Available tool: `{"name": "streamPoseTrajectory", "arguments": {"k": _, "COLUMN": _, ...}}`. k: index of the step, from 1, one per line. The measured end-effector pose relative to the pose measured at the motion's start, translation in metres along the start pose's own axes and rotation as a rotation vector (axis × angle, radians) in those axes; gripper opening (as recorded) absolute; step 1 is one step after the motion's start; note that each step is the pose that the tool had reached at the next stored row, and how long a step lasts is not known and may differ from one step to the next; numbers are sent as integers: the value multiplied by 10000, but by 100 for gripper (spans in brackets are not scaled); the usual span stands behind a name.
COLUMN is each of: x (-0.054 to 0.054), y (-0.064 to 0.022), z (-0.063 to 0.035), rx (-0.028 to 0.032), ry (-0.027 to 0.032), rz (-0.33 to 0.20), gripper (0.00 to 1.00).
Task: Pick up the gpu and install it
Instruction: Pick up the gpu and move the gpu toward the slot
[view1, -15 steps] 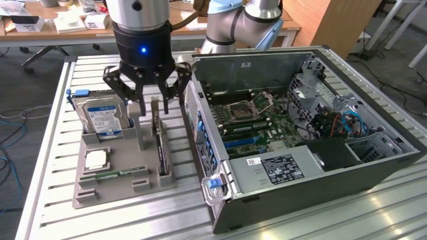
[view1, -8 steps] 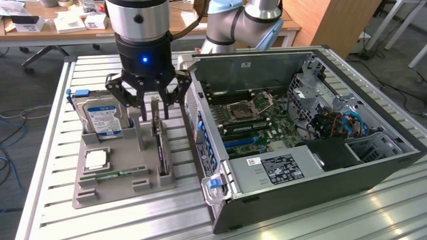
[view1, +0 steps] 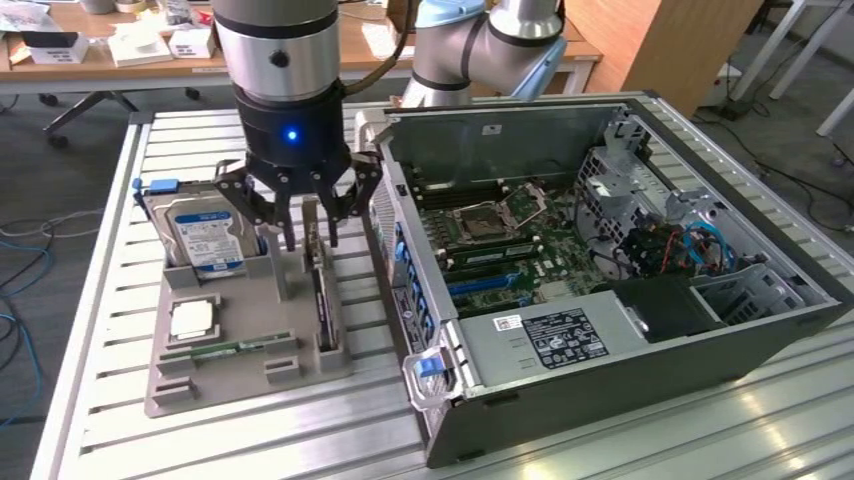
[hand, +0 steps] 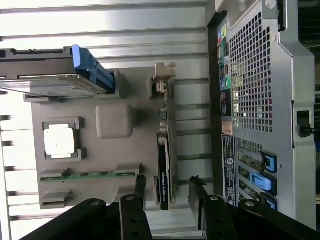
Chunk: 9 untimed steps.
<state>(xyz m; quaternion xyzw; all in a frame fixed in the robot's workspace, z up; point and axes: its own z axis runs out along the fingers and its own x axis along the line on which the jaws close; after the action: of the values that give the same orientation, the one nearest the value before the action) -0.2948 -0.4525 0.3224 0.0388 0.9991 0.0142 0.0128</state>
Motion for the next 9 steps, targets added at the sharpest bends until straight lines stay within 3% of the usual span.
{"name": "streamPoseTrajectory", "arguments": {"k": 9, "x": 4, "y": -4, "z": 159, "rx": -1, "ry": -1, "rz": 0, "gripper": 47}}
